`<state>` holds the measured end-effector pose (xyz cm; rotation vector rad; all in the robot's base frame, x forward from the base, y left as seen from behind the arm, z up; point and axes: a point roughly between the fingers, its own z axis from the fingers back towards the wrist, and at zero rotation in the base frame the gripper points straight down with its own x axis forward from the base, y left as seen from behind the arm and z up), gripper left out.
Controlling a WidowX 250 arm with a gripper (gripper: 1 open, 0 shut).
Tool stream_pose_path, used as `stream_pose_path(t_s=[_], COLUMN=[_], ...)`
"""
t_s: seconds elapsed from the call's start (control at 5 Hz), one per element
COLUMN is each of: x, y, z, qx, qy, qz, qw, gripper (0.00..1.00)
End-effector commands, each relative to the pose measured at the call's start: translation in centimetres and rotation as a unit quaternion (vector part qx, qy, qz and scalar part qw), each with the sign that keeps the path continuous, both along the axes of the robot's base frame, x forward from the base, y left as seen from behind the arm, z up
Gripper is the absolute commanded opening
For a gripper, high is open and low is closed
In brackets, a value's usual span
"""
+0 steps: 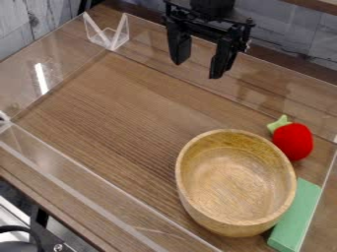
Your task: Move the red fruit to the left side of the table
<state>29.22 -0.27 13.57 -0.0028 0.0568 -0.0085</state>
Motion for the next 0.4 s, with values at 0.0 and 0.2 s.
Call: stream_pose_path(t_s=[0.0,0.2], x=[-0.2,0.4], y=[0.0,-3.0], z=[-1.8,-3.0], qx=[-0.003,-0.018], qy=[0.017,0.014], qz=[0.033,0.098], qw=[0.9993,0.9949], gripper=[1.00,1.00])
